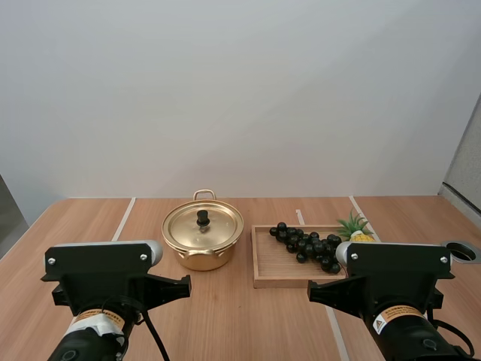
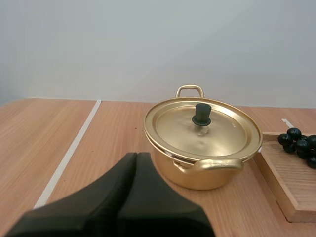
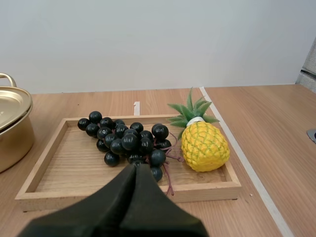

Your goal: Open the pot, put the grape inside, and close it

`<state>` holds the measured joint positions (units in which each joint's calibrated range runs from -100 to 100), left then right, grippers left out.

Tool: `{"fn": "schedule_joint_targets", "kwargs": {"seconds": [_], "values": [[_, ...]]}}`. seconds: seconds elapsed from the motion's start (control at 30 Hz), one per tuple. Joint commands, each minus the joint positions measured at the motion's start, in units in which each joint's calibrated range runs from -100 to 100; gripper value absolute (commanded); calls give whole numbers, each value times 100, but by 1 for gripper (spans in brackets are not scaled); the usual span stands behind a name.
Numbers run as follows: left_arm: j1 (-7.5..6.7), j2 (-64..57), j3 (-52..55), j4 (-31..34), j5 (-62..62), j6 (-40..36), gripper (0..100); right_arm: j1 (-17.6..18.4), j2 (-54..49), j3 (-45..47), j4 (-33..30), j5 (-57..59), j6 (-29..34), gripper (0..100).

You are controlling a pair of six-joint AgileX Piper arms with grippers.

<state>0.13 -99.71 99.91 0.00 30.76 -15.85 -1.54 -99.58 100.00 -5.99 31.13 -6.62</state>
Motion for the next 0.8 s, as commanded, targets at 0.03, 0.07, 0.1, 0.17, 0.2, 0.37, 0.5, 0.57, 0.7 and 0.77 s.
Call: {"fn": "schedule_joint_targets", "kwargs": {"seconds": [0.03,0.07,0.1,0.17,0.2,0.37,0.5,0.57,0.7,0.77], "values": [[-13,-29,9,408,-129,223,0,-14,-42,0,511,-11,-642,0],[-13,-29,9,408,-129,223,0,-14,-42,0,521,-11,-642,0],[-13,-29,9,364,-129,202,0,-23,-42,0,522,-11,-642,0],[-13,-29,9,320,-129,160,0,-91,-42,0,534,-11,-642,0],[-13,-29,9,320,-129,150,0,-116,-42,0,534,-11,-642,0],[-13,-29,9,407,-147,212,0,-143,-42,0,513,-11,-642,0],[-13,-29,9,407,-618,223,0,-143,-42,0,487,-645,-642,0],[-13,-29,-204,407,-817,223,0,-143,-42,0,477,-1231,-642,0],[-13,-29,-1037,407,-1007,223,0,-143,-42,-814,566,-1601,-642,0],[-13,-29,-1463,407,-1007,223,0,-143,-42,-1325,599,-1601,-642,0]]}}
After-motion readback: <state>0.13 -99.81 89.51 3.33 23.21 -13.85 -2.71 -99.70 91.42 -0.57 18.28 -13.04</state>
